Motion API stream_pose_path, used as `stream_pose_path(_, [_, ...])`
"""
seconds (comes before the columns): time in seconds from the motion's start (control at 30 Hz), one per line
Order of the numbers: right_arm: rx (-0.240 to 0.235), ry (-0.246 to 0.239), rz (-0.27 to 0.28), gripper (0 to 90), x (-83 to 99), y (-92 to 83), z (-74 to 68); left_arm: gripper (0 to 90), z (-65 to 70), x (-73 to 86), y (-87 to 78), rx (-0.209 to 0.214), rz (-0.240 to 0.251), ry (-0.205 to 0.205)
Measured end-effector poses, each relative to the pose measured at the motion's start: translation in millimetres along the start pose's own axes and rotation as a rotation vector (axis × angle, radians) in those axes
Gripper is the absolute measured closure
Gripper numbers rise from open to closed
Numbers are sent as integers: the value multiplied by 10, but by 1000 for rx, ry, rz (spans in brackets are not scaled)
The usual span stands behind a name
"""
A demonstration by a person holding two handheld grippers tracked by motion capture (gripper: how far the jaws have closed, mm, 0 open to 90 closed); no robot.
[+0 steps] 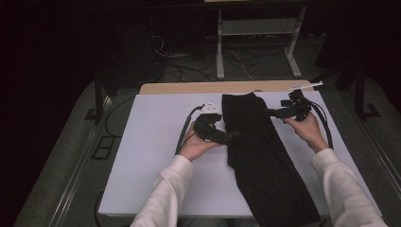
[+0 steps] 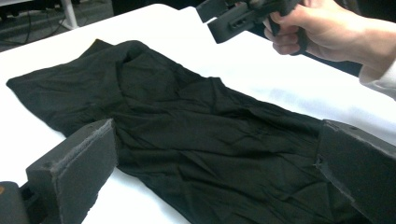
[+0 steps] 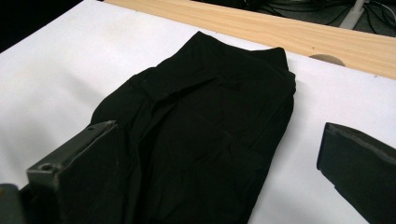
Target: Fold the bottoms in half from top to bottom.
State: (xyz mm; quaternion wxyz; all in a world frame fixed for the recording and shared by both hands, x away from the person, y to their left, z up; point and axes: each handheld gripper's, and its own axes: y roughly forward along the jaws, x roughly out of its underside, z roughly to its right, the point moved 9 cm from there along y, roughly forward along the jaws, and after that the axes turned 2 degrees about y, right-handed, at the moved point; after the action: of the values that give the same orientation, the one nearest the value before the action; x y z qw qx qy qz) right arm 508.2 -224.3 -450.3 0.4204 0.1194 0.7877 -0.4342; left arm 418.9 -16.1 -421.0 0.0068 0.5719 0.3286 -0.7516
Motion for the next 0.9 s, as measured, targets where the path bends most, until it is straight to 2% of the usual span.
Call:
stream_pose_path(0.67, [9,24,2,0,26,39,130,0,-385,-97,75,-32,-11,-21])
stream_pose_path(0.9, [13,43,-9,0,60,67,194,0,-558,-110,117,-55,-4,-50])
